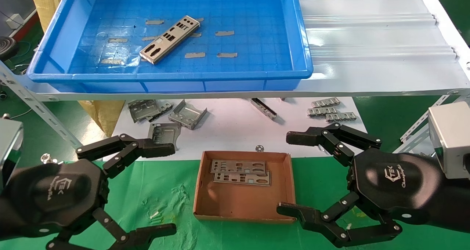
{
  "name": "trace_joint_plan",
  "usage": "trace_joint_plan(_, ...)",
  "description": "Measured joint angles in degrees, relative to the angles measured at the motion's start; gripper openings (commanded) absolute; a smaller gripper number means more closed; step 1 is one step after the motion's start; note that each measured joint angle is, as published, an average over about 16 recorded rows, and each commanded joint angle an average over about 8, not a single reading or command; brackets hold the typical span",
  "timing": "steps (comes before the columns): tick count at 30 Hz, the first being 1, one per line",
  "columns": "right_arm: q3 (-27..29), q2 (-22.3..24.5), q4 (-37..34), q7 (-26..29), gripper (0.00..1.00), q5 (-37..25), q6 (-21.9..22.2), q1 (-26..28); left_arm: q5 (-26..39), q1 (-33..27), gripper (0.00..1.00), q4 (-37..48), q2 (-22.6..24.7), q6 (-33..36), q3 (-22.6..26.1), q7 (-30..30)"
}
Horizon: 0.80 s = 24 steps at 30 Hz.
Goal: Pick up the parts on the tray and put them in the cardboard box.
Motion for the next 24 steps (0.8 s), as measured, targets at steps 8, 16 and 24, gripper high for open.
trace_joint_plan(8, 0.00, 0.00, 0.00, 0.00, 1.00, 0.00, 0.00, 0.00, 0.00, 0.00, 1.00, 0.00, 0.00, 0.00, 0.00, 0.00)
trace_joint_plan(16, 0.00, 0.00, 0.00, 0.00, 1.00, 0.00, 0.00, 0.00, 0.00, 0.00, 1.00, 0.00, 0.00, 0.00, 0.00, 0.00)
trace_joint_plan(24, 0.00, 0.00, 0.00, 0.00, 1.00, 0.00, 0.00, 0.00, 0.00, 0.00, 1.00, 0.00, 0.00, 0.00, 0.00, 0.00)
